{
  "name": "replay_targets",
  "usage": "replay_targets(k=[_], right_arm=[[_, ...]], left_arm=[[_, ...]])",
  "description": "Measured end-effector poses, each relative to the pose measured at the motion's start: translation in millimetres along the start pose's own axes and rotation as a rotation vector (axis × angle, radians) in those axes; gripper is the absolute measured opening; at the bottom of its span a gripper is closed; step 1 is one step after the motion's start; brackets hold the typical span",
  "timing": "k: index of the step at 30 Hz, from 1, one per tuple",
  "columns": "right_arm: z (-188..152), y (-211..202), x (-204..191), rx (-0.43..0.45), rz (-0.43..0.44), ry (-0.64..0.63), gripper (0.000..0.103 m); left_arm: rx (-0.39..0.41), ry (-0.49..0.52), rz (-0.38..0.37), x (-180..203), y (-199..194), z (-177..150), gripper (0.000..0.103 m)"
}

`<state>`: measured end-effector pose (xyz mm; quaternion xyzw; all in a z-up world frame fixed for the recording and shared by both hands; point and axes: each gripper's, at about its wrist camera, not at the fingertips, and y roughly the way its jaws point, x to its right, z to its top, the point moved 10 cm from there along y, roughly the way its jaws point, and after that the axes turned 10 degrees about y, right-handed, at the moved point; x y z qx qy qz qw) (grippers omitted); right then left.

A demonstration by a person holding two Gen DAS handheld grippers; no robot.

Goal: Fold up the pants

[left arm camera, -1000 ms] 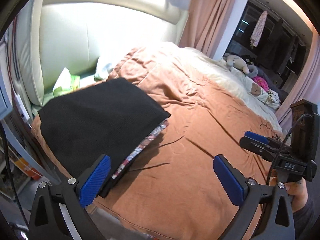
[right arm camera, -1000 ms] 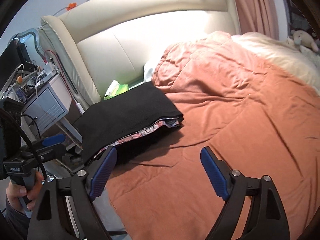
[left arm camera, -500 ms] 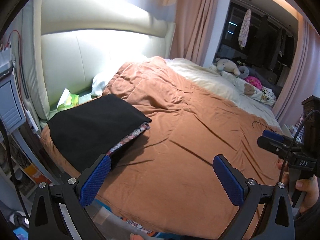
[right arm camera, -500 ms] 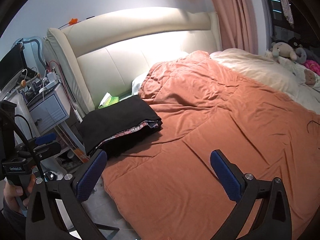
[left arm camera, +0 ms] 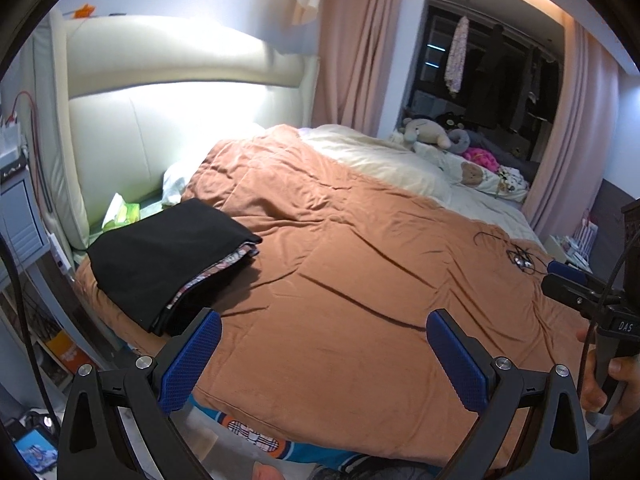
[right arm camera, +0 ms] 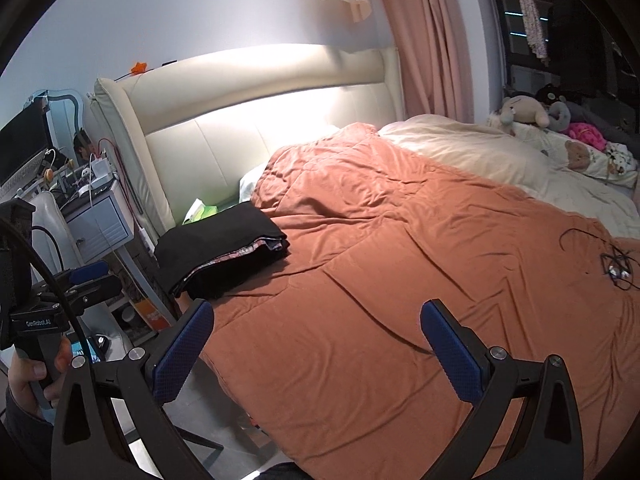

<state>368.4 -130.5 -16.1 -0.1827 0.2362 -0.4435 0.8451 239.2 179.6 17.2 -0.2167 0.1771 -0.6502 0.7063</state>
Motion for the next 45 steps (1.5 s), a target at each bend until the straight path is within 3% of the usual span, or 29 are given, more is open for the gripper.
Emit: replay_targets(k=[20,33,45], right_arm=[[-65,-122,10,0.121,-0.108,0.022,0.103],[-115,-167,12,0.171,-0.161,0.040,0.103],[-158,-189,10,0.219,-0.264,0.042,0.103]], left_arm=[[0.085,0.109,-0.052,87,-75,-28,0.103],[0.167,0.153,-0.061,128,-127,-58,0.103],[0.180,0.151,-0.070,149,-133,-85,0.103]])
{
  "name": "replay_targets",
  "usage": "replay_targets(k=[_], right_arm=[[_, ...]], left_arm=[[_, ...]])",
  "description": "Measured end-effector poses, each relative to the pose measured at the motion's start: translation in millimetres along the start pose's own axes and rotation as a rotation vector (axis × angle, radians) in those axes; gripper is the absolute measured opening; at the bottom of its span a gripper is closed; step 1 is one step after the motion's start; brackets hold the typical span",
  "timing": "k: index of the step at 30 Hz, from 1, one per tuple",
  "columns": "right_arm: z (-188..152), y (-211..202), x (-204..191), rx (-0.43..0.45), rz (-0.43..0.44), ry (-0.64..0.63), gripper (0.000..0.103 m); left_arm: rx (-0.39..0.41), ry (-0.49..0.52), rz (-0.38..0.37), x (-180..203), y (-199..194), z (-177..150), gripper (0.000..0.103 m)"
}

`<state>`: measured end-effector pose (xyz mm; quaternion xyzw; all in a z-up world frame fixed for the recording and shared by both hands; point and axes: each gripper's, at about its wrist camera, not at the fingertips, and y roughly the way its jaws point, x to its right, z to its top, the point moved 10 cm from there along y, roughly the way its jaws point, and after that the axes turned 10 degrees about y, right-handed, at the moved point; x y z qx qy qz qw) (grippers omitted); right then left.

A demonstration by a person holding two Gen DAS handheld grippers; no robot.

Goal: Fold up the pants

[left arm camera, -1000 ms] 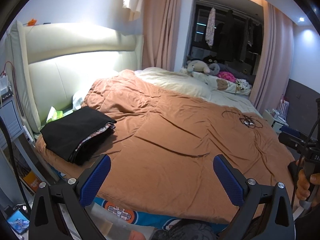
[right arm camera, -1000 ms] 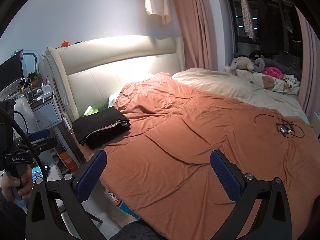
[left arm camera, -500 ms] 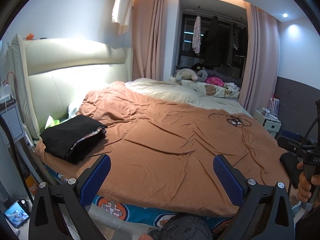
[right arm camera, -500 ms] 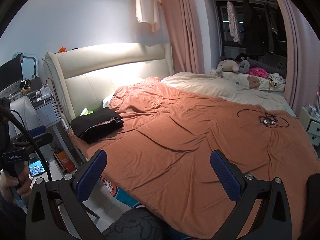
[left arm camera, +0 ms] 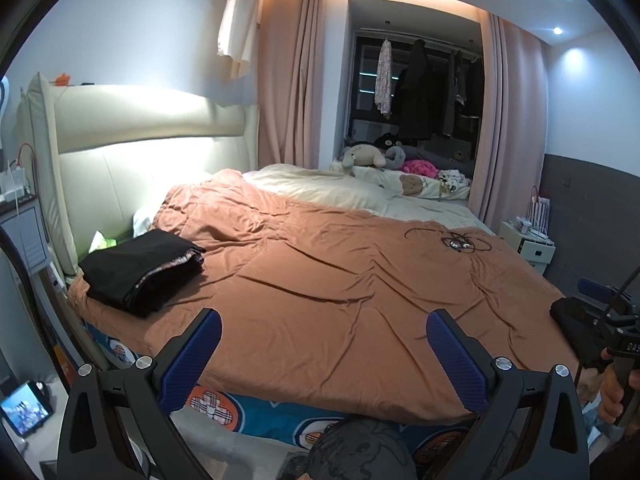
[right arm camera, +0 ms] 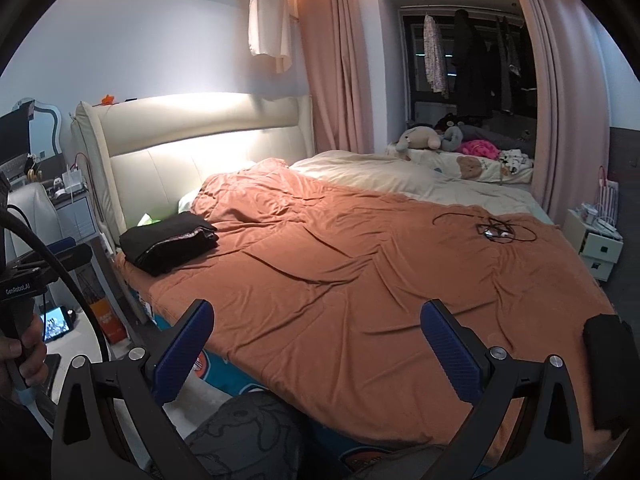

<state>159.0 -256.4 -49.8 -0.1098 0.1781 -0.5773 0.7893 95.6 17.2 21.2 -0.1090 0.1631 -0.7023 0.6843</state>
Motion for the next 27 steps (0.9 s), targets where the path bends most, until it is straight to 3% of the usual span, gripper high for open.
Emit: replay_targets(k=[20,27], right_arm=[[-28,-5,-8,-0.031,-0.011,0.021,0.103],[-26,-7,-5,-0.043,-0.005,0.037,0.103]], left_arm=[[0.004,-0.002,-0.020,8,4,-25,0.103],[0.006,-0.001,0.005,6,3,-28,0.103]])
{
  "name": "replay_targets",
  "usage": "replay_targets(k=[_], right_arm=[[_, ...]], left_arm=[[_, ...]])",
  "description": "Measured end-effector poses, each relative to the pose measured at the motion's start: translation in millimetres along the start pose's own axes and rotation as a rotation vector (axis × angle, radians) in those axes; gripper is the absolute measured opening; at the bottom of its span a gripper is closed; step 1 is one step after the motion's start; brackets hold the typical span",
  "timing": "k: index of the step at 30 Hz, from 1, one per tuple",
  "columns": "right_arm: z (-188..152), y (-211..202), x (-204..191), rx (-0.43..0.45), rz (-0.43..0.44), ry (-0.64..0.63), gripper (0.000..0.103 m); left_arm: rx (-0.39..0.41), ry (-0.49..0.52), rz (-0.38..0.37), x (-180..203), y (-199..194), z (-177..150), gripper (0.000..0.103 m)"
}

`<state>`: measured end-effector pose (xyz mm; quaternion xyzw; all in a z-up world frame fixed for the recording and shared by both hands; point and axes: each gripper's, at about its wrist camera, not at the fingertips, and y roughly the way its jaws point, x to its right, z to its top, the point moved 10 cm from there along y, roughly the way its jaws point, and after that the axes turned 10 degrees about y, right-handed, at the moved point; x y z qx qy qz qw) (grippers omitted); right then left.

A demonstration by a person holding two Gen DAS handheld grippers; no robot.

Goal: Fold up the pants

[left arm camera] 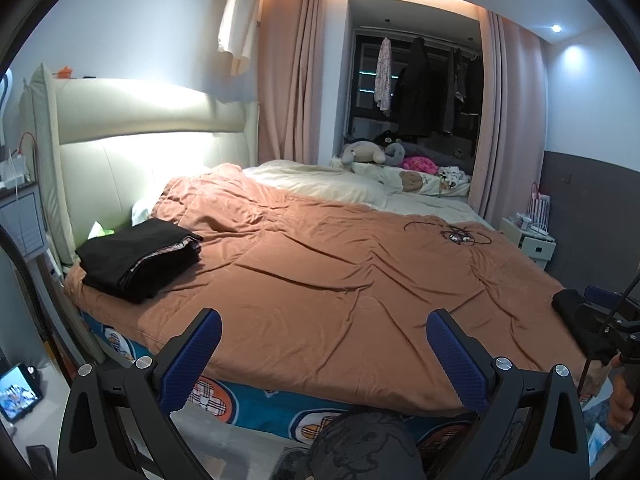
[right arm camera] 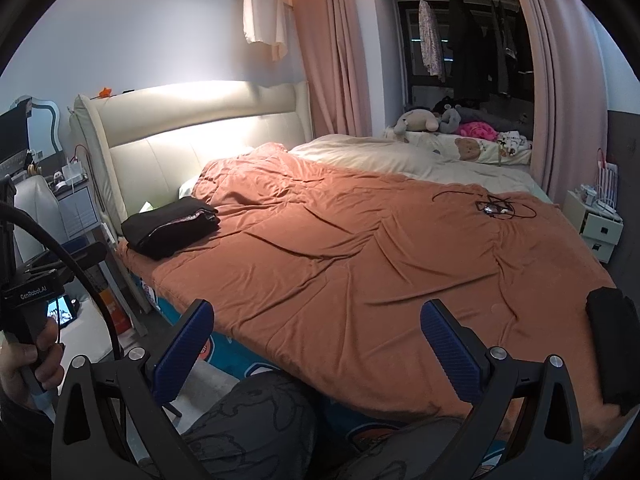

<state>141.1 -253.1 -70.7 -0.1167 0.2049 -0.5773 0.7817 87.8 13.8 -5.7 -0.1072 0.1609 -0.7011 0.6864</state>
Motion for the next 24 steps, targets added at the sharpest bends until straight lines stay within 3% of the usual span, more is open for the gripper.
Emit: replay_targets(k=[24], right_arm=[[-1.3,-0.2,-2.0,-0.023,0.008,0.004,0.103]], left_arm=[[0.002,0.013,0.021,1.0,0.6,-1.9,0.103]])
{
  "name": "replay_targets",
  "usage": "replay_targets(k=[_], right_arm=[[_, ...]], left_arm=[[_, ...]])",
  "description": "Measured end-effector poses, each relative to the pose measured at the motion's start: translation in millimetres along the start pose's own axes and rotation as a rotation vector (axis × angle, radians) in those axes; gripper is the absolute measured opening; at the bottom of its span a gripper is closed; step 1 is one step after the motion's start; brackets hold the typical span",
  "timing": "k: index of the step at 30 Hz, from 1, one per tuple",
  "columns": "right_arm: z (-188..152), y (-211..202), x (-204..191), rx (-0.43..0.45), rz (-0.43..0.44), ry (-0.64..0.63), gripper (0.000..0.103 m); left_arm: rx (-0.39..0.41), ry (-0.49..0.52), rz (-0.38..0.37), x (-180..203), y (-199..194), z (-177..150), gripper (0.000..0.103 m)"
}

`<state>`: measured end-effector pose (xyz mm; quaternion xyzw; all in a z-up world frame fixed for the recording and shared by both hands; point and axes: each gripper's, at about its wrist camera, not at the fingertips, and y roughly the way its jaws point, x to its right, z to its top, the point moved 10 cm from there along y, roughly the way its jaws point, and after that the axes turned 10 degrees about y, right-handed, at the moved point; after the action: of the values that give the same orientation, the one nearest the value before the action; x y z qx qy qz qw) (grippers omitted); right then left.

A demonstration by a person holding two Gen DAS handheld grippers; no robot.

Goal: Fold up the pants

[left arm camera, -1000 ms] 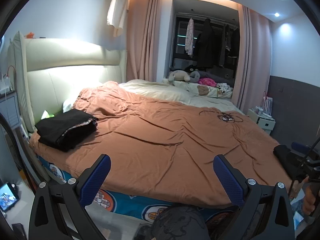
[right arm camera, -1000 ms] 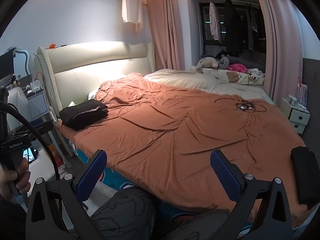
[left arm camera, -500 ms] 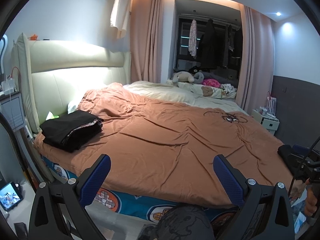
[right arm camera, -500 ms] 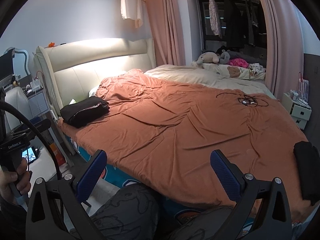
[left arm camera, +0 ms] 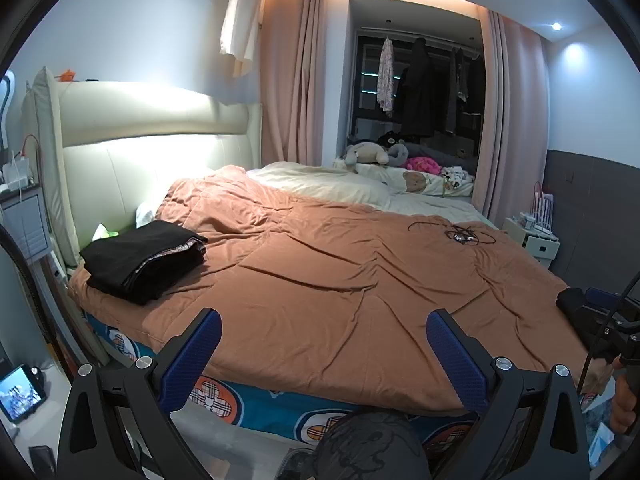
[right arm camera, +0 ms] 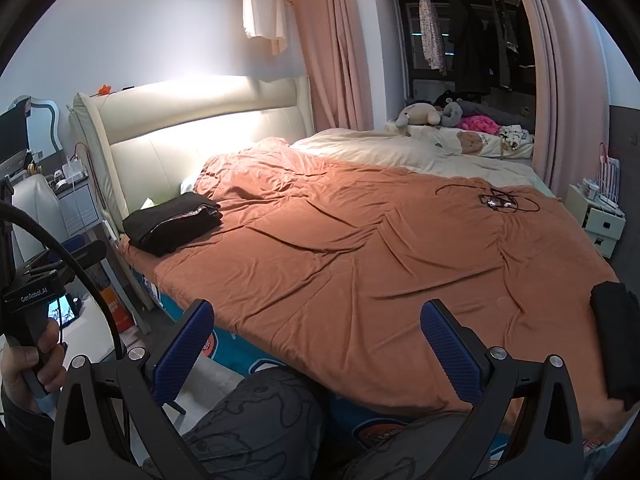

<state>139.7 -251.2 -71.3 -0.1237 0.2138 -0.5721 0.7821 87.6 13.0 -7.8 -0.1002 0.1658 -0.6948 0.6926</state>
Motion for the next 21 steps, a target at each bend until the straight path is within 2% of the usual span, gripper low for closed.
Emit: replay_targets(k=[21], right_arm=[[2.1,-0.8,-0.5,-0.007,-0.005,-0.003,0.103]], left_arm=[[-0.012,-0.004,-0.008,2.4,-3.3,-5.0,0.103]])
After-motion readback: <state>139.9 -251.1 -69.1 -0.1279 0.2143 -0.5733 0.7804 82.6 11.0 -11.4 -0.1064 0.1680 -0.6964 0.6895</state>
